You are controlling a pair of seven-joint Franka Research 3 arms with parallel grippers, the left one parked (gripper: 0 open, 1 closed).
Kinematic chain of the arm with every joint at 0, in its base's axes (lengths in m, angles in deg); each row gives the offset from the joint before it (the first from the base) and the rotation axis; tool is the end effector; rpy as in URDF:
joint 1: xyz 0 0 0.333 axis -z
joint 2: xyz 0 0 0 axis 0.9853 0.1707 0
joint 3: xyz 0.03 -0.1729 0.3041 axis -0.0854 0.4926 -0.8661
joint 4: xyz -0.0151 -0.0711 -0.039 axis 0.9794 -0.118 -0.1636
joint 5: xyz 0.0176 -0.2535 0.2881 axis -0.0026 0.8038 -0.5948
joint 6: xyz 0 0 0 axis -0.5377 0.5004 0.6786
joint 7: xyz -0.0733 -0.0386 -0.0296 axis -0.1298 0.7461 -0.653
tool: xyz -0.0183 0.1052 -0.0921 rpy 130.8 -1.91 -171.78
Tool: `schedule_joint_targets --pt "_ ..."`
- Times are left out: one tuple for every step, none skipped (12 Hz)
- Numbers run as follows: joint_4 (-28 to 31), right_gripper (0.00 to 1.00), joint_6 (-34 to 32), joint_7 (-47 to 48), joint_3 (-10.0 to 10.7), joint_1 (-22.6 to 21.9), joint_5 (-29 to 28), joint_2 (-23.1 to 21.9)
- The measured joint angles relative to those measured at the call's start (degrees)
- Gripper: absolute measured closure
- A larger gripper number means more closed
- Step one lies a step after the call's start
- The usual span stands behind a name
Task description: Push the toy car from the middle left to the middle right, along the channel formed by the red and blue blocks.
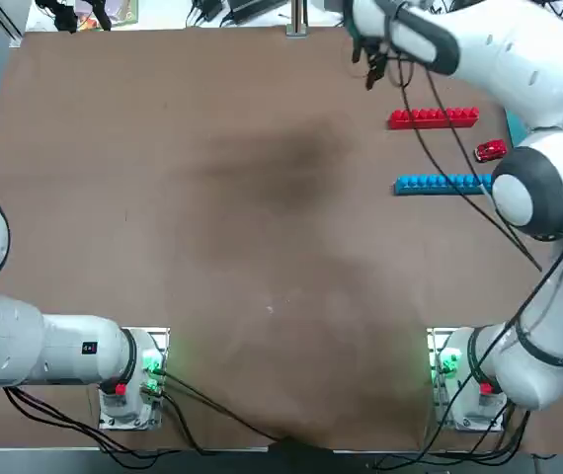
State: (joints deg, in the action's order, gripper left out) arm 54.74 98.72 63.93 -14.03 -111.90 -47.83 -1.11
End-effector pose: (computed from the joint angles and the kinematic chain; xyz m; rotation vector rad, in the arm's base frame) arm 0.6281 0.3326 0.4226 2.6234 -1.7081 0.0071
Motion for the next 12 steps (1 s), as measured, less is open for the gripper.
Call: schedule_joint_targets --pt "0.0 0.00 -1.7 -5.0 0.0 1.4 0.0 -1.3" --pt "-0.1 0.00 -3.1 -9.7 0.0 2.8 0.0 -2.5" --pt "-0.1 0.00 -4.4 -14.5 0.1 4.3 0.0 -3.6" --pt "-0.1 0.00 -5.6 -19.3 0.1 5.8 0.0 -4.7" --pt "-0.1 0.00 -6.8 -24.0 0.1 7.4 0.0 -5.5" --pt "-0.1 0.00 -7.9 -28.9 0.2 9.0 0.0 -6.3" --pt "-0.1 0.00 -8.7 -33.4 0.2 10.5 0.0 -6.9" --pt "-0.1 0.00 -9.2 -37.4 0.2 11.9 0.0 -7.5" --pt "0.0 0.00 -9.9 -41.2 0.2 13.3 0.0 -8.1" --pt "0.0 0.00 -11.4 -48.8 0.2 15.9 0.0 -9.4" --pt "0.0 0.00 -12.1 -52.4 0.2 17.2 0.0 -10.1" --pt "0.0 0.00 -12.7 -55.9 0.2 18.5 0.0 -10.8"
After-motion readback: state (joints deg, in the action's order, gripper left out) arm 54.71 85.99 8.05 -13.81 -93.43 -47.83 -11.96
